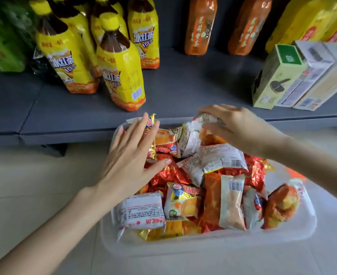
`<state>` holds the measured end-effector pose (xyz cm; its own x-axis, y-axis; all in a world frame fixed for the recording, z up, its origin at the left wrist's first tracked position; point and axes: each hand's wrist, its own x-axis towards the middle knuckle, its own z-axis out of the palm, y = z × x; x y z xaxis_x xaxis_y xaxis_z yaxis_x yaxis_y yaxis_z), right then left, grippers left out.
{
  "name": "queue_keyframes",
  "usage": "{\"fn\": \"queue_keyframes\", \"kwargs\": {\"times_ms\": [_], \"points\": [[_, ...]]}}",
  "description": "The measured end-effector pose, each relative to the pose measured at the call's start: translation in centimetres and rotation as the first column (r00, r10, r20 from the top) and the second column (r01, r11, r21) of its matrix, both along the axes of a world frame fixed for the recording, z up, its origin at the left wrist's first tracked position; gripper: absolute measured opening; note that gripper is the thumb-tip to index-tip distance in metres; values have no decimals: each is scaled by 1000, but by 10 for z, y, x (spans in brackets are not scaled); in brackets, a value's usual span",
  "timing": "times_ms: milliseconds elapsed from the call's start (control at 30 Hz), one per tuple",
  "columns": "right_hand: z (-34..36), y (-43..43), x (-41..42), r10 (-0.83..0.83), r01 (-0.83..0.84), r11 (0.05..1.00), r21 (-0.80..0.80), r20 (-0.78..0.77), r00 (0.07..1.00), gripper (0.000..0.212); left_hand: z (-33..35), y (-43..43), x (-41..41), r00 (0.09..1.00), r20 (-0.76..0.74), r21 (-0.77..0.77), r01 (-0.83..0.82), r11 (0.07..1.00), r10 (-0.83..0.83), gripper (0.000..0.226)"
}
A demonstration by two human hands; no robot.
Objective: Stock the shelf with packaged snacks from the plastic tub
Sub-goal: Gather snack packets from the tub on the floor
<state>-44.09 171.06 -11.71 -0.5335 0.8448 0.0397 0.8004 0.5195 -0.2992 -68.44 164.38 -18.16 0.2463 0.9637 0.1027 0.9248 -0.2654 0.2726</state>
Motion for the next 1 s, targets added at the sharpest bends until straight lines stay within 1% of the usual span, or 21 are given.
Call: {"fn": "queue_keyframes", "kwargs": {"times_ms": [67,133,167,200,233,267,300,333,367,433,467,500,600,633,667,700,733,767,867,933,1000], "points": [[15,-2,-5,-62,47,996,-82,-197,978,24,11,-9,5,986,166,-16,21,1000,-18,92],[27,-5,-13,-128,28,966,-258,-379,916,31,24,-19,12,925,380,-94,19,995,18,93],[30,-8,-19,-153,-29,929,-370,-454,878,34,32,-24,16,865,499,-159,25,987,59,90],[32,-11,-24,-173,-98,882,-461,-509,843,33,40,-30,20,768,631,-234,55,971,109,85],[32,-15,-31,-189,-155,837,-525,-543,818,30,48,-35,23,646,747,-293,110,950,155,76],[30,-20,-37,-217,-193,797,-572,-570,793,26,51,-40,24,541,815,-335,150,930,206,62],[28,-24,-44,-248,-221,765,-606,-593,766,22,54,-45,23,467,843,-373,149,916,267,49],[25,-29,-51,-278,-242,738,-630,-610,742,21,55,-49,20,422,846,-406,110,907,327,43],[22,-33,-58,-288,-263,718,-645,-619,730,23,55,-53,16,397,837,-434,60,899,377,43],[18,-38,-71,-269,-267,698,-665,-589,762,33,52,-63,4,326,817,-498,-19,867,476,48],[16,-38,-77,-261,-240,708,-664,-562,785,38,50,-69,-4,274,806,-533,-50,845,525,49],[14,-34,-82,-268,-192,738,-647,-542,797,40,49,-75,-12,203,797,-566,-72,821,568,50],[-5,-8,-92,-365,73,851,-520,-485,795,32,45,-90,-40,-110,790,-612,-116,782,603,48],[-15,1,-96,-421,164,840,-517,-432,797,34,43,-95,-47,-201,782,-618,-124,776,590,44],[-24,7,-100,-483,223,798,-560,-374,792,40,41,-98,-53,-265,768,-628,-131,767,584,39],[-33,11,-106,-537,251,740,-625,-323,779,43,39,-100,-58,-303,752,-642,-139,754,585,36],[-40,12,-113,-567,274,700,-659,-282,774,43,37,-102,-61,-318,741,-653,-141,744,591,35],[-45,12,-120,-566,300,701,-647,-249,786,45,35,-103,-61,-323,735,-661,-143,736,597,35],[-49,2,-135,-515,366,776,-514,-179,839,52,35,-103,-57,-334,724,-675,-164,720,603,36],[-48,-6,-141,-466,360,823,-439,-162,870,49,35,-99,-53,-358,723,-673,-171,720,591,30],[-49,-14,-143,-446,322,848,-421,-237,863,42,36,-94,-47,-388,717,-669,-146,729,579,29]]}}
